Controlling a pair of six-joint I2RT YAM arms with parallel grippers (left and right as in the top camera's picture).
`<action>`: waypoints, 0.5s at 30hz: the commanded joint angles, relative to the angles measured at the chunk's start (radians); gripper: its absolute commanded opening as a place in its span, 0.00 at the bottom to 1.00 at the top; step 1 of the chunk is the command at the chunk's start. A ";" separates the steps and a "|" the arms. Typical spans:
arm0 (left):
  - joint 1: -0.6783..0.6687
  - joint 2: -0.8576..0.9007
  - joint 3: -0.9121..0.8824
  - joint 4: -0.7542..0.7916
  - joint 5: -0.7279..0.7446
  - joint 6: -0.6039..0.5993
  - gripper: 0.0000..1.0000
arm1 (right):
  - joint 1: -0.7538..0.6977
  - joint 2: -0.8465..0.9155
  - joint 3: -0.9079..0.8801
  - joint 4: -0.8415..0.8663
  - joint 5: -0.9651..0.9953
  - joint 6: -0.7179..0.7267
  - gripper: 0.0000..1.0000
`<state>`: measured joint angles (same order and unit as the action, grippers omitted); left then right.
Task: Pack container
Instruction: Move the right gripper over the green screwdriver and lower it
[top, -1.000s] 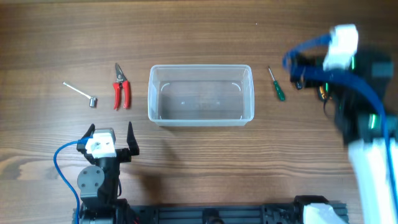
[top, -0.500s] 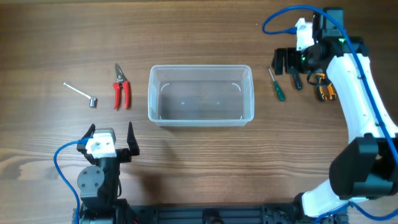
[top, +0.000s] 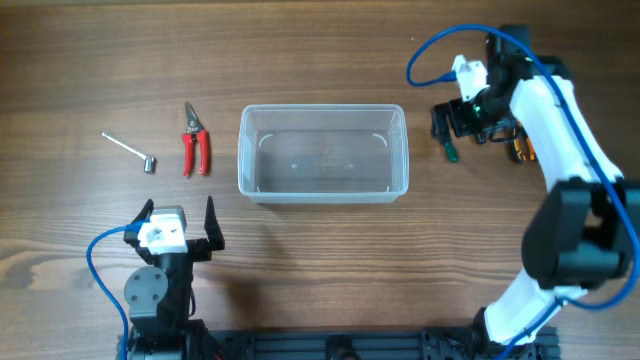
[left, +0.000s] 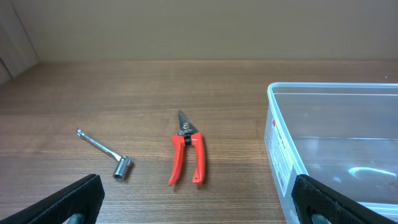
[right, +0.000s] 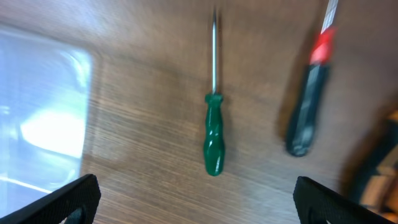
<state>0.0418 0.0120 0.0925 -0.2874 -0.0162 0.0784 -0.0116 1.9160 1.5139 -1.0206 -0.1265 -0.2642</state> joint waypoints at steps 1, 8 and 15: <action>0.006 -0.009 -0.003 0.003 0.012 0.023 1.00 | -0.002 0.112 0.016 -0.029 0.014 0.086 1.00; 0.006 -0.009 -0.003 0.003 0.012 0.023 1.00 | -0.002 0.221 0.016 -0.027 0.014 0.087 1.00; 0.006 -0.009 -0.003 0.003 0.012 0.023 1.00 | -0.002 0.226 0.016 0.016 0.014 0.071 1.00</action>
<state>0.0414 0.0120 0.0925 -0.2874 -0.0162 0.0784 -0.0113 2.1250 1.5158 -1.0210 -0.1223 -0.1944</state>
